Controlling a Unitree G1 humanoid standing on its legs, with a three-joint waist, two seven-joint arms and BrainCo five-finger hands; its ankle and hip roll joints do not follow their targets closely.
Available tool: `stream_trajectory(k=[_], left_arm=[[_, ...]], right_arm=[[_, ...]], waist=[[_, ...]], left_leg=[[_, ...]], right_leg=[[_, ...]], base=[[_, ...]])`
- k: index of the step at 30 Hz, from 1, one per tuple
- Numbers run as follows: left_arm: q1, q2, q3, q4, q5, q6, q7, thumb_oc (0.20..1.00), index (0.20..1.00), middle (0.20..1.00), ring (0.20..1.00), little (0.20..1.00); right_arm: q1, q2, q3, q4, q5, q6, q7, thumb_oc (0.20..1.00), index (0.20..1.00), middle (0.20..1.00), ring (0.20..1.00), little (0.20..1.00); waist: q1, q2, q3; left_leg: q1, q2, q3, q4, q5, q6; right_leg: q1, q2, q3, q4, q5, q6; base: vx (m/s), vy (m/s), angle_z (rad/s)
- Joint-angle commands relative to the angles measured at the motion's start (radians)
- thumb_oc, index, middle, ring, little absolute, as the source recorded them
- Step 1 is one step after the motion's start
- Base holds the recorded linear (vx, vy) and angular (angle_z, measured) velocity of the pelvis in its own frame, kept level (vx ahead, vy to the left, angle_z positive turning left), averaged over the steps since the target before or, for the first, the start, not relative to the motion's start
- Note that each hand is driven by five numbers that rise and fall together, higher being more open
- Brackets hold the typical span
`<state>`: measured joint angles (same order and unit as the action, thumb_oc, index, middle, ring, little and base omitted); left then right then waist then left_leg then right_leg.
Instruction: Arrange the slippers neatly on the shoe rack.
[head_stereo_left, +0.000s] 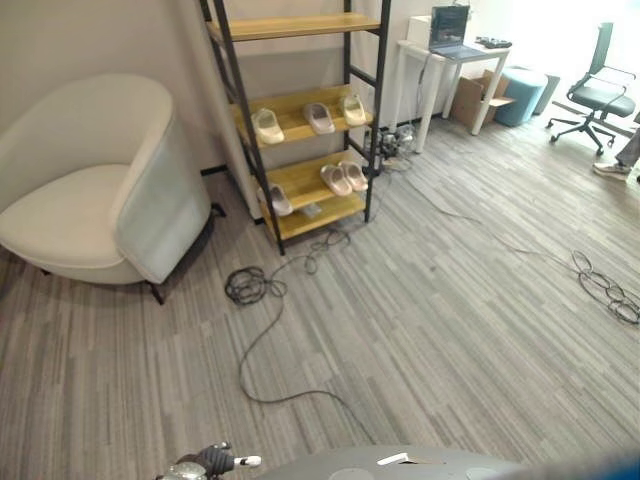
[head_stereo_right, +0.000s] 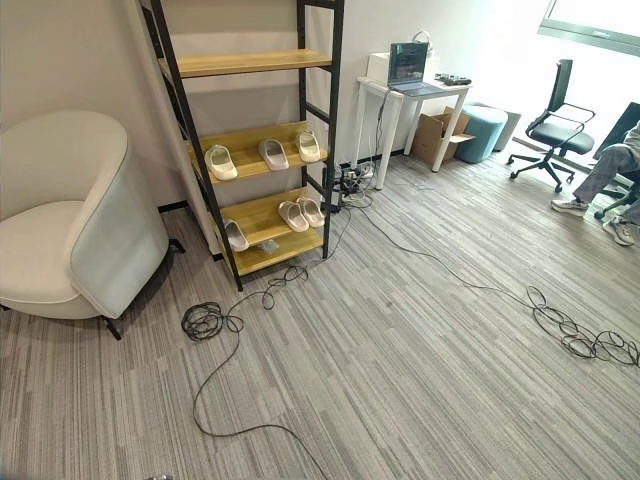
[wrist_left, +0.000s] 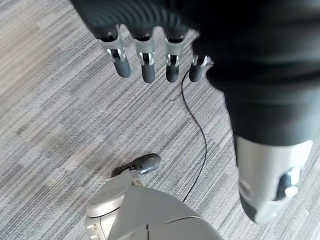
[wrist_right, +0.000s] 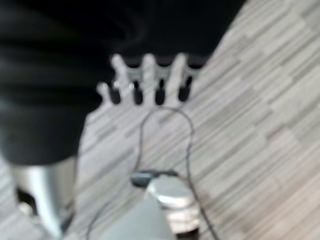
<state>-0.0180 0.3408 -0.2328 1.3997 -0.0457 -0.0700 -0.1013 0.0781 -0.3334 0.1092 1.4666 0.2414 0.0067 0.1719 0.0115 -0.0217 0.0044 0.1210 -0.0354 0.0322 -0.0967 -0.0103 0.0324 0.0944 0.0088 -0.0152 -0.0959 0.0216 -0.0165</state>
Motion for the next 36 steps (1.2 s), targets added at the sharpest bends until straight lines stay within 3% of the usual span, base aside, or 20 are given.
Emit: stream_trajectory(k=[1, 27, 33, 36], left_arm=[[-0.059, -0.031, -0.016, 0.055, 0.041, -0.014, 0.027, 1.0, 1.0, 1.0, 1.0, 1.0], [-0.08, -0.105, -0.124, 0.032, 0.076, -0.02, 0.02, 1.0, 1.0, 1.0, 1.0, 1.0], [-0.092, -0.115, -0.149, 0.017, 0.082, -0.022, 0.021, 1.0, 1.0, 1.0, 1.0, 1.0], [-0.099, -0.119, -0.168, 0.007, 0.089, -0.022, 0.02, 1.0, 1.0, 1.0, 1.0, 1.0]], right_arm=[[-0.032, -0.047, 0.025, -0.002, -0.02, -0.025, -0.026, 1.0, 1.0, 1.0, 1.0, 1.0], [-0.025, 0.011, 0.058, -0.031, -0.009, -0.027, -0.034, 1.0, 1.0, 1.0, 1.0, 1.0], [-0.034, 0.005, 0.064, -0.036, -0.009, -0.031, -0.039, 1.0, 1.0, 1.0, 1.0, 1.0], [-0.046, 0.0, 0.071, -0.038, -0.012, -0.033, -0.037, 1.0, 1.0, 1.0, 1.0, 1.0]], waist=[[-0.009, 0.034, 0.027], [-0.035, 0.055, 0.058], [-0.043, 0.057, 0.068], [-0.053, 0.058, 0.083]], left_leg=[[0.011, 0.016, -0.034, 0.009, -0.035, -0.037], [0.012, 0.055, -0.019, 0.025, -0.023, -0.061], [-0.003, 0.084, -0.014, 0.074, -0.028, -0.08], [-0.035, 0.111, -0.002, 0.178, -0.049, -0.103]], right_leg=[[0.042, -0.028, -0.004, 0.009, -0.056, 0.096], [0.043, 0.005, 0.01, 0.009, -0.077, 0.066], [0.05, 0.02, 0.019, 0.009, -0.083, 0.05], [0.054, 0.032, 0.037, 0.024, -0.091, 0.032]], base=[[0.0, 0.0, 0.0], [-0.01, -0.05, 0.0], [-0.02, -0.097, -0.01], [-0.04, -0.163, -0.02]])
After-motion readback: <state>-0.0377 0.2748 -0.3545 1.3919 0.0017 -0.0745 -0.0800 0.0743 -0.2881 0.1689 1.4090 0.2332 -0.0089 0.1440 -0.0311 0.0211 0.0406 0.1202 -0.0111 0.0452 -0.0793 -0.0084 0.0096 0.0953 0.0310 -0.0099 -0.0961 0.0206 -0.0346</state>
